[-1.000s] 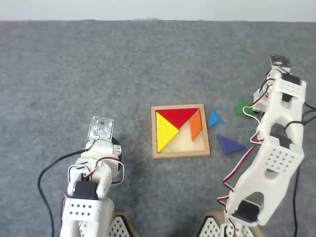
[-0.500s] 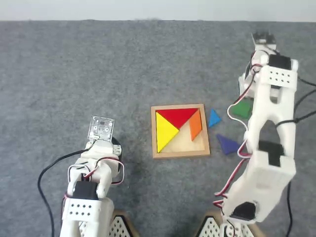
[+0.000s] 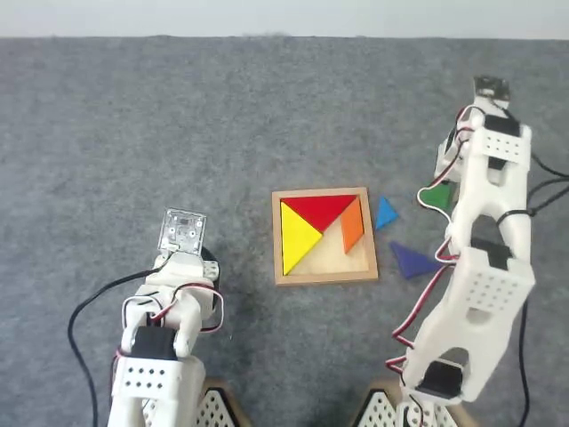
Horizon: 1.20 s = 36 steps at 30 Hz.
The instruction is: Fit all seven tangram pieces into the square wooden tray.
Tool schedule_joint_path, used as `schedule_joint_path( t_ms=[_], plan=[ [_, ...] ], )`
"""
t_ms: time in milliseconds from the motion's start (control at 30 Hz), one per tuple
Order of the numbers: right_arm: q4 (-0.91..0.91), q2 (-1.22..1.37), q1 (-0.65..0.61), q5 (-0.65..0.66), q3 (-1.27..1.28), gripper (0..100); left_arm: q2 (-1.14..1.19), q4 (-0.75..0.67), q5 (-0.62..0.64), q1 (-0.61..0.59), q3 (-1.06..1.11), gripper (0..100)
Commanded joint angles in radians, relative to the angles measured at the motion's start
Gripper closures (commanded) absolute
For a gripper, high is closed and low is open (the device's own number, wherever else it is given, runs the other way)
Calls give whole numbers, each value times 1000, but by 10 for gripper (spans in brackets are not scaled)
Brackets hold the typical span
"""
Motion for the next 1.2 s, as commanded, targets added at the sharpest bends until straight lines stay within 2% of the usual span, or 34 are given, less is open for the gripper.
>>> schedule_joint_path(
  t_ms=[0,833,1033,1167],
  plan=[
    [-22,-13,18,-9,-51,831,-12,0,5,-3,-19,986],
    [-22,147,108,-11,-104,835,-12,0,6,-3,-19,986],
    [-21,142,108,-6,-104,977,-12,0,6,-3,-19,986],
    [30,105,97,-6,-121,982,-12,0,6,-3,-19,986]
  ],
)
